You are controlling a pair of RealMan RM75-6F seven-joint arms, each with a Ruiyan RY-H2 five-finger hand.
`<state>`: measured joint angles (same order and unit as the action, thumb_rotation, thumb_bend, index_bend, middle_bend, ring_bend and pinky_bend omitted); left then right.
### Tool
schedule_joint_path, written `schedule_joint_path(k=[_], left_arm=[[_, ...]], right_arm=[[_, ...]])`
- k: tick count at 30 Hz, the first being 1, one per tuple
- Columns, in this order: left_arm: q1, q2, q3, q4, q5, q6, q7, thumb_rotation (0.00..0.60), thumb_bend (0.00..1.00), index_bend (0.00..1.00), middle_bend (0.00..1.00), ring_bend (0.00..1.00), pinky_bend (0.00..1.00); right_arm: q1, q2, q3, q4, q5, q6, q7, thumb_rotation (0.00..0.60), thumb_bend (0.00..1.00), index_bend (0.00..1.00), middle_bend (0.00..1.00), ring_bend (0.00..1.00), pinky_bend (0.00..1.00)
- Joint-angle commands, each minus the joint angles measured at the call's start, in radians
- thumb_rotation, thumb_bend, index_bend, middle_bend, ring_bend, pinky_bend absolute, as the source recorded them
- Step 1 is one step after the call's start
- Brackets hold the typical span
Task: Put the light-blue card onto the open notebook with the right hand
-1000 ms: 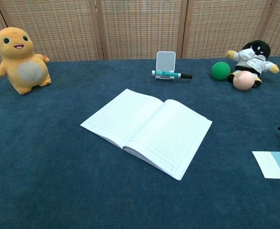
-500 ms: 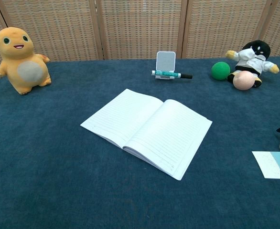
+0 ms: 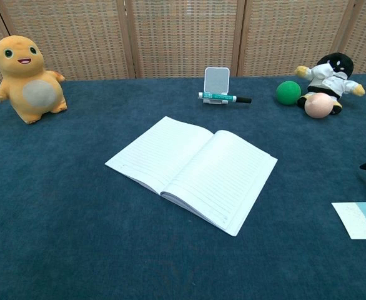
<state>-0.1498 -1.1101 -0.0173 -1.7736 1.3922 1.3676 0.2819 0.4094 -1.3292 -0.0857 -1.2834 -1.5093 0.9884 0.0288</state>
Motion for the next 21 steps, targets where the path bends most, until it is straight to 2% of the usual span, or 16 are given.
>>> schedule_joint_path(k=[1,21], left_arm=[[0.000,0.000,0.000,0.000,0.000,0.000,0.000,0.600,0.00,0.00,0.00,0.00,0.00],[0.001,0.001,0.001,0.000,0.002,0.002,-0.004,0.600,0.00,0.00,0.00,0.00,0.00]], right_arm=[[-0.002,-0.004,-0.002,0.007,-0.007,0.005,0.007,0.600,0.04,0.62,0.00,0.00,0.05],[-0.010,0.025,0.007,-0.024,-0.034,0.054,0.022,0.600,0.05,0.63,0.00,0.00,0.05]])
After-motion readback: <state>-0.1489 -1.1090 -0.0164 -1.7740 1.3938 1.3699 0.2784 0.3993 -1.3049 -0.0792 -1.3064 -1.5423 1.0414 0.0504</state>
